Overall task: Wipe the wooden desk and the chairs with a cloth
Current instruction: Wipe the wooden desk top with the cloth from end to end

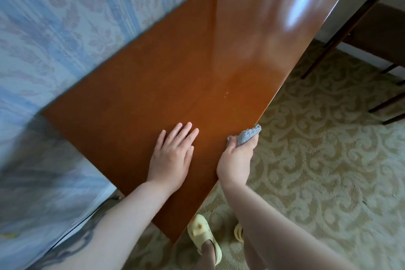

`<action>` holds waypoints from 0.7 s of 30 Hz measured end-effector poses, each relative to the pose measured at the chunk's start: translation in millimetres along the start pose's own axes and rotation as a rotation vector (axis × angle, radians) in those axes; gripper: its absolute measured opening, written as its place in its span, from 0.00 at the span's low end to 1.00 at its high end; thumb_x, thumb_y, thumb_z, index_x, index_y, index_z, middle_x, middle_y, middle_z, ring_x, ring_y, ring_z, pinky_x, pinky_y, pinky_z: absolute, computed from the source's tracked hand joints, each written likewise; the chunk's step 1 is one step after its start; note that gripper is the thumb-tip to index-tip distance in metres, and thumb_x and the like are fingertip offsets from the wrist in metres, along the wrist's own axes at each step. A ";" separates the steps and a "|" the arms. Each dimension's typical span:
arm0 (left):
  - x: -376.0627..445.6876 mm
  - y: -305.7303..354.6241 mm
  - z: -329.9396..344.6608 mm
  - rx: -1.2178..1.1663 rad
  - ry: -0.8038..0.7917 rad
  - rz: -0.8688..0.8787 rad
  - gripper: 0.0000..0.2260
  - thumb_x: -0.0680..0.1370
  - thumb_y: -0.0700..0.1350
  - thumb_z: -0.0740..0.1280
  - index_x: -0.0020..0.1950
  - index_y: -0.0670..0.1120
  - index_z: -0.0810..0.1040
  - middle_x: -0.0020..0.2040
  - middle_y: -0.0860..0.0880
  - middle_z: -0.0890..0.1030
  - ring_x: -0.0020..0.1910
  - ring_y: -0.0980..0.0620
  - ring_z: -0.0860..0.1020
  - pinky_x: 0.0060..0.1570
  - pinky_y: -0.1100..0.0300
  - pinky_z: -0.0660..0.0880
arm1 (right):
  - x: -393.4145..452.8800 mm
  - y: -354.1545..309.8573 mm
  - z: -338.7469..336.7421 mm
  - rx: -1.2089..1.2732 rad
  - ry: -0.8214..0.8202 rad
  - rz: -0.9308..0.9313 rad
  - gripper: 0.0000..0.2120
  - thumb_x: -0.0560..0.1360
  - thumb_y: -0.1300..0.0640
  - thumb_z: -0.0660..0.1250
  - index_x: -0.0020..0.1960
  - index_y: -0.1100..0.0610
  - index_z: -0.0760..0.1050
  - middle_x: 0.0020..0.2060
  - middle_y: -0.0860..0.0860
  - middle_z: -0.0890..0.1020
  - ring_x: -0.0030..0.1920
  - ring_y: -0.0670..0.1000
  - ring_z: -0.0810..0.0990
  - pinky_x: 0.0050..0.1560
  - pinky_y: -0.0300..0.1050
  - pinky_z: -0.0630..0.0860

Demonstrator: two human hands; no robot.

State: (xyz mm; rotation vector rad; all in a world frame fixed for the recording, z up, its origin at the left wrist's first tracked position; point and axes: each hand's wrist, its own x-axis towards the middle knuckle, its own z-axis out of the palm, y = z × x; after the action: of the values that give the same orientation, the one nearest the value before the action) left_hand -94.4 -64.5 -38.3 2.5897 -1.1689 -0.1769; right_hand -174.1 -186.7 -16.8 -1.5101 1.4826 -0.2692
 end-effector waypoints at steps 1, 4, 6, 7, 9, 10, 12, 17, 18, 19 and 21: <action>-4.3 -1.5 0.0 0.013 0.002 -0.010 0.23 0.83 0.51 0.44 0.75 0.52 0.65 0.75 0.51 0.65 0.76 0.51 0.59 0.74 0.47 0.55 | -30.1 14.4 4.4 0.032 -0.043 -0.008 0.31 0.83 0.49 0.55 0.79 0.48 0.42 0.71 0.51 0.68 0.62 0.53 0.74 0.54 0.44 0.67; -16.9 5.9 3.7 0.012 0.042 -0.068 0.21 0.83 0.49 0.47 0.75 0.51 0.66 0.75 0.50 0.67 0.76 0.49 0.61 0.74 0.47 0.57 | -86.3 42.6 8.2 0.096 -0.138 -0.015 0.33 0.82 0.51 0.57 0.79 0.49 0.41 0.73 0.50 0.64 0.67 0.51 0.70 0.56 0.41 0.65; -28.5 14.3 7.0 0.003 0.091 -0.092 0.20 0.83 0.46 0.52 0.74 0.50 0.67 0.74 0.50 0.68 0.75 0.49 0.62 0.73 0.47 0.58 | -72.4 37.1 10.3 0.057 -0.121 -0.012 0.32 0.82 0.51 0.57 0.79 0.51 0.44 0.72 0.52 0.66 0.65 0.53 0.72 0.55 0.43 0.66; -34.9 17.6 8.4 -0.003 0.107 -0.096 0.19 0.83 0.45 0.54 0.74 0.49 0.67 0.74 0.50 0.68 0.75 0.49 0.62 0.73 0.47 0.58 | -56.4 30.8 12.1 0.048 -0.095 -0.003 0.31 0.82 0.50 0.57 0.79 0.51 0.45 0.72 0.53 0.67 0.64 0.54 0.73 0.55 0.45 0.68; -48.3 22.1 11.2 -0.015 0.125 -0.094 0.19 0.83 0.43 0.57 0.74 0.49 0.68 0.73 0.50 0.69 0.75 0.49 0.63 0.73 0.47 0.59 | -26.1 14.9 11.7 0.036 -0.024 0.019 0.30 0.83 0.50 0.55 0.79 0.53 0.46 0.70 0.56 0.69 0.62 0.57 0.74 0.54 0.48 0.68; -54.9 23.4 12.2 -0.019 0.132 -0.090 0.18 0.82 0.43 0.57 0.73 0.49 0.69 0.73 0.50 0.69 0.75 0.50 0.63 0.73 0.47 0.59 | -17.8 10.1 9.8 0.022 0.006 0.012 0.29 0.83 0.49 0.55 0.79 0.53 0.45 0.69 0.57 0.69 0.61 0.58 0.74 0.52 0.48 0.68; -63.6 24.3 14.6 -0.038 0.130 -0.084 0.19 0.82 0.44 0.56 0.73 0.49 0.69 0.73 0.50 0.69 0.75 0.51 0.62 0.74 0.48 0.59 | -20.5 16.5 9.3 0.015 0.020 -0.031 0.30 0.83 0.49 0.55 0.79 0.50 0.44 0.68 0.56 0.69 0.57 0.57 0.75 0.51 0.46 0.66; -78.5 23.6 14.5 -0.117 0.165 -0.117 0.20 0.81 0.45 0.52 0.72 0.48 0.71 0.72 0.50 0.70 0.74 0.51 0.64 0.73 0.47 0.60 | -119.5 82.4 12.1 -0.100 -0.114 -0.410 0.32 0.79 0.53 0.62 0.76 0.38 0.48 0.69 0.59 0.65 0.66 0.59 0.70 0.62 0.49 0.71; -81.1 24.5 14.4 -0.140 0.169 -0.148 0.20 0.82 0.46 0.52 0.72 0.48 0.71 0.73 0.51 0.70 0.74 0.51 0.63 0.73 0.48 0.58 | -123.4 92.4 8.1 -0.174 -0.095 -0.508 0.35 0.77 0.57 0.65 0.76 0.40 0.51 0.69 0.61 0.65 0.66 0.60 0.70 0.63 0.53 0.72; -82.4 25.4 14.3 -0.146 0.166 -0.184 0.20 0.82 0.46 0.51 0.72 0.49 0.71 0.73 0.52 0.69 0.75 0.52 0.62 0.73 0.49 0.57 | -113.0 95.2 3.1 -0.227 -0.057 -0.594 0.38 0.74 0.63 0.68 0.76 0.44 0.53 0.68 0.62 0.66 0.65 0.62 0.70 0.62 0.57 0.73; -82.1 27.0 13.5 -0.118 0.152 -0.268 0.20 0.82 0.48 0.51 0.74 0.50 0.68 0.75 0.53 0.66 0.76 0.53 0.59 0.73 0.50 0.55 | -70.8 81.0 -10.1 -0.377 0.045 -0.732 0.41 0.72 0.65 0.70 0.77 0.47 0.54 0.70 0.60 0.67 0.65 0.62 0.68 0.62 0.60 0.71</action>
State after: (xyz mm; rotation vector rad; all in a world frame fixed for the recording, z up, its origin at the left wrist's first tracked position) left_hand -171.1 -22.9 -43.3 2.5938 -0.7355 -0.0996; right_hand -250.6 -113.6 -39.1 -2.3377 0.9884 -0.4703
